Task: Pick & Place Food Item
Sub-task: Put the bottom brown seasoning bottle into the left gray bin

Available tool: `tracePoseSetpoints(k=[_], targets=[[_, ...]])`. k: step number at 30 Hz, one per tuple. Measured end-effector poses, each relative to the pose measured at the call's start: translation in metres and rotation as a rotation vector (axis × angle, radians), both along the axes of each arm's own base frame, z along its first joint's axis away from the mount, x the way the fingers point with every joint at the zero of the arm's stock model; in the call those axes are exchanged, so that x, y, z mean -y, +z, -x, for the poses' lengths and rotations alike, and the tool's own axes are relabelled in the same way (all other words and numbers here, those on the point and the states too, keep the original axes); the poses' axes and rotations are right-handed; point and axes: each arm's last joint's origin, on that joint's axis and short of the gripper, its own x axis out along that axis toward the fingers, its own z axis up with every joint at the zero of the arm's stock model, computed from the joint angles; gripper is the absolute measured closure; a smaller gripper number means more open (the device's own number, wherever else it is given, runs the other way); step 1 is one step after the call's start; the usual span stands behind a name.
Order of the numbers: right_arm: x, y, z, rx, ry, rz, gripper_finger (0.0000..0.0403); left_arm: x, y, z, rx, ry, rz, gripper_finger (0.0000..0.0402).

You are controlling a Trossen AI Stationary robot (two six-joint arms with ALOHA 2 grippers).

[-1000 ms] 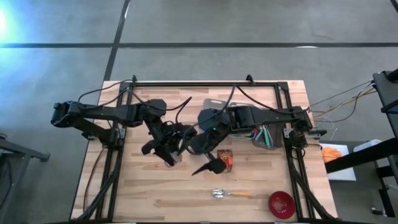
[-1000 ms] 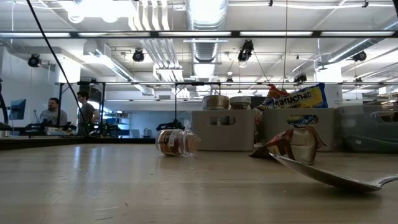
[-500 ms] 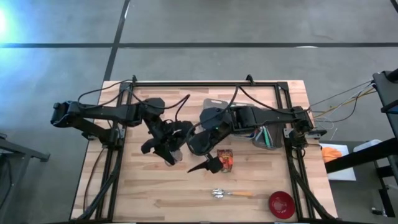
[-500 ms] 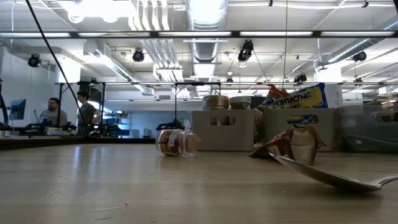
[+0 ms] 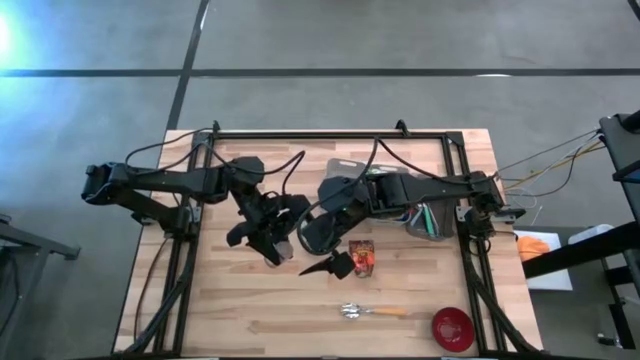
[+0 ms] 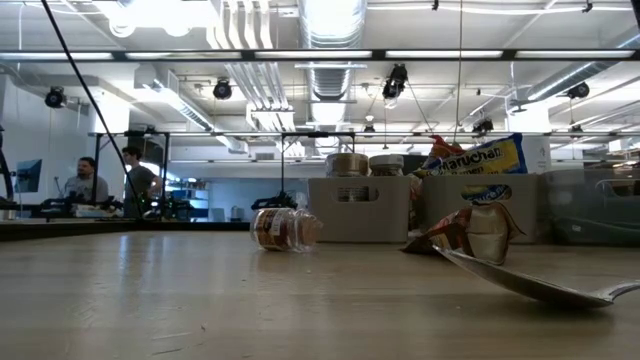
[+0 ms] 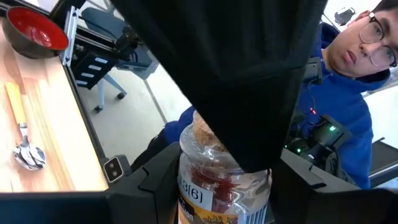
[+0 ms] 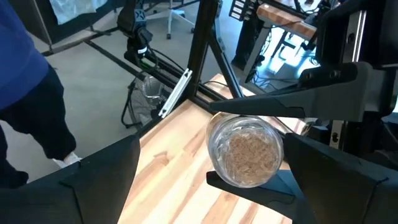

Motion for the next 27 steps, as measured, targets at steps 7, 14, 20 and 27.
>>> tracePoseSetpoints(k=[7,14,20,27], targets=[[0.0007,-0.0001,-0.0004,0.013,0.008,0.014,0.0010,0.0010,0.0004,0.0003,-0.009,-0.011,0.010,0.0220],[0.0007,-0.0034,-0.0022,0.013,0.009,0.012,0.0011,0.0010,0.0001,0.0003,-0.026,-0.009,0.018,0.0220],[0.0014,-0.0034,-0.0032,0.025,0.006,0.010,0.0046,0.0024,0.0002,0.0006,-0.037,-0.018,0.026,0.0220],[0.0017,-0.0053,-0.0070,0.043,-0.004,0.021,0.0123,0.0037,0.0008,0.0005,-0.049,-0.027,0.040,0.0220]])
